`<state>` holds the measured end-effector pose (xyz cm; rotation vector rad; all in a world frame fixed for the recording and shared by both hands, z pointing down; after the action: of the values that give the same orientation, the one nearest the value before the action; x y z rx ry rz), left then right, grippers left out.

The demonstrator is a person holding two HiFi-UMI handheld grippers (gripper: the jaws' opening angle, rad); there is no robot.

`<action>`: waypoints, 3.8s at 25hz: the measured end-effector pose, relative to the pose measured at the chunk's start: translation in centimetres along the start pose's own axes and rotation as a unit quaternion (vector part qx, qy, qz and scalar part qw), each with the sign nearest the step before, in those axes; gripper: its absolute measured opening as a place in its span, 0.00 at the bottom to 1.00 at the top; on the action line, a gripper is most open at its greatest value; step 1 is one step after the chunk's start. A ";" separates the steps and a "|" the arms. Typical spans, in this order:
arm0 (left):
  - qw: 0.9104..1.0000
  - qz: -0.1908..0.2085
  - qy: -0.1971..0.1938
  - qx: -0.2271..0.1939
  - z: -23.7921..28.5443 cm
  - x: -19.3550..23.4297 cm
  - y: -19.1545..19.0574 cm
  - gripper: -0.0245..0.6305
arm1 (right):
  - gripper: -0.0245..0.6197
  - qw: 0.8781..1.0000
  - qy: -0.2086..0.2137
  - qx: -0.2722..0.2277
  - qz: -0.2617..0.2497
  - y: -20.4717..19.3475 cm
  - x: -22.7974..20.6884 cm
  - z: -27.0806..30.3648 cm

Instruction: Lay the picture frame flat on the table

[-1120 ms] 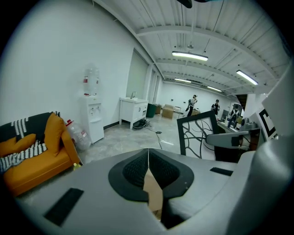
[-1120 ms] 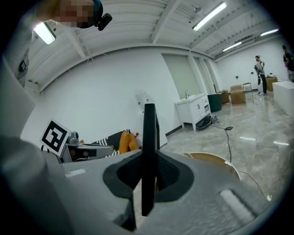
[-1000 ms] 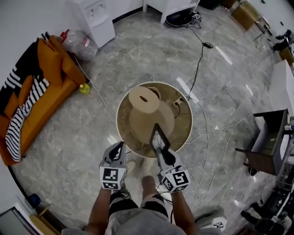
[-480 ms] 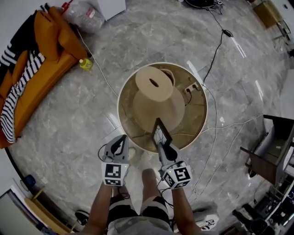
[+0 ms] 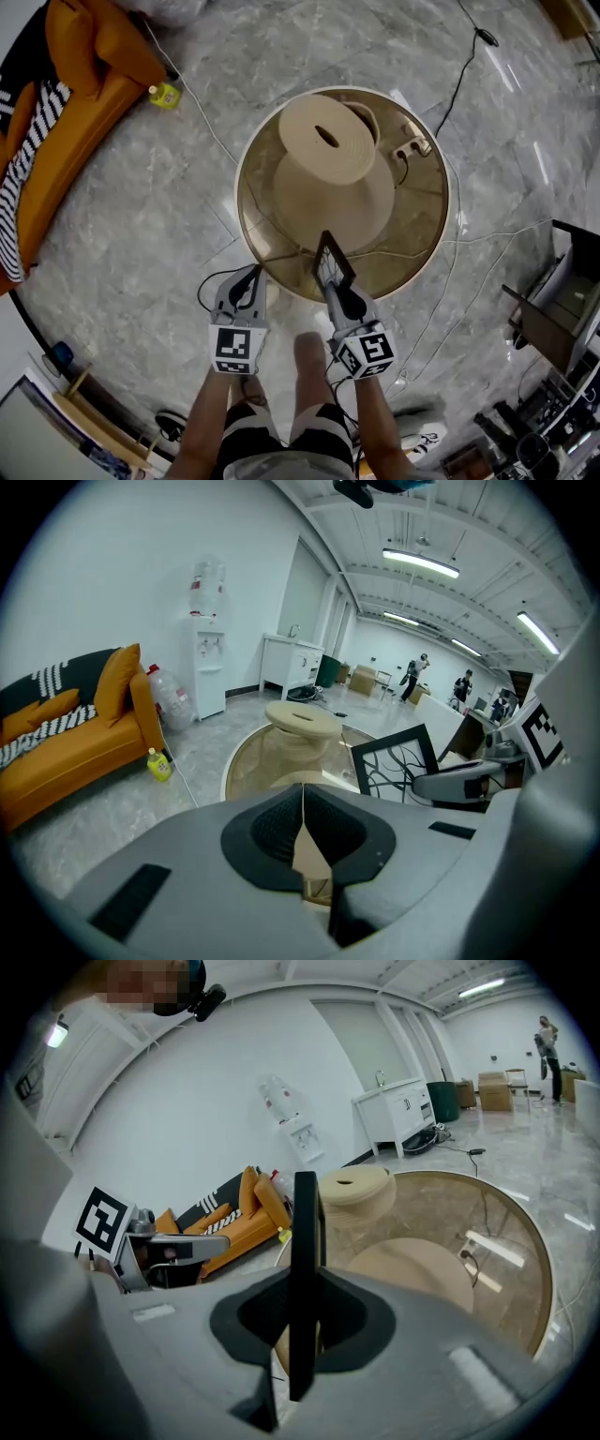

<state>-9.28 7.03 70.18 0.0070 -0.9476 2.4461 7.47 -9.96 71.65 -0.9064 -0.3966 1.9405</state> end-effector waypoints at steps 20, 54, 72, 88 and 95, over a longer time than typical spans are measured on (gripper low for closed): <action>0.998 -0.022 -0.011 0.054 6.7 0.7 -7.0 0.07 | 0.11 0.999 0.006 0.027 0.030 -4.6 -3.7 5.7; 0.997 -0.019 -0.023 0.075 10.7 -0.8 -6.2 0.07 | 0.24 0.995 -0.046 0.070 0.062 -5.3 -11.3 8.7; 0.996 -0.017 -0.030 0.081 11.7 -1.7 -6.2 0.07 | 0.39 0.990 -0.087 0.088 0.073 -6.9 -12.6 9.2; 0.996 -0.014 -0.029 0.082 11.0 -1.7 -6.5 0.07 | 0.48 0.988 -0.100 0.098 0.072 -7.6 -12.5 9.2; 0.997 0.000 -0.030 0.073 9.7 -2.0 -4.9 0.07 | 0.48 0.989 -0.103 0.082 0.065 -6.5 -11.3 7.8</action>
<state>-6.93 3.04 80.26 0.1315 -0.7928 2.5226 9.07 -15.51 85.68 -0.6418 -0.2963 2.1612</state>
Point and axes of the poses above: the fingertips, and each gripper's own axes: z forward along the fingers, x to its left, y out of its top, the point moved 10 cm from there along -z, backward along the fingers, and after that the axes turned 8 degrees about x, right-handed, at the moved point
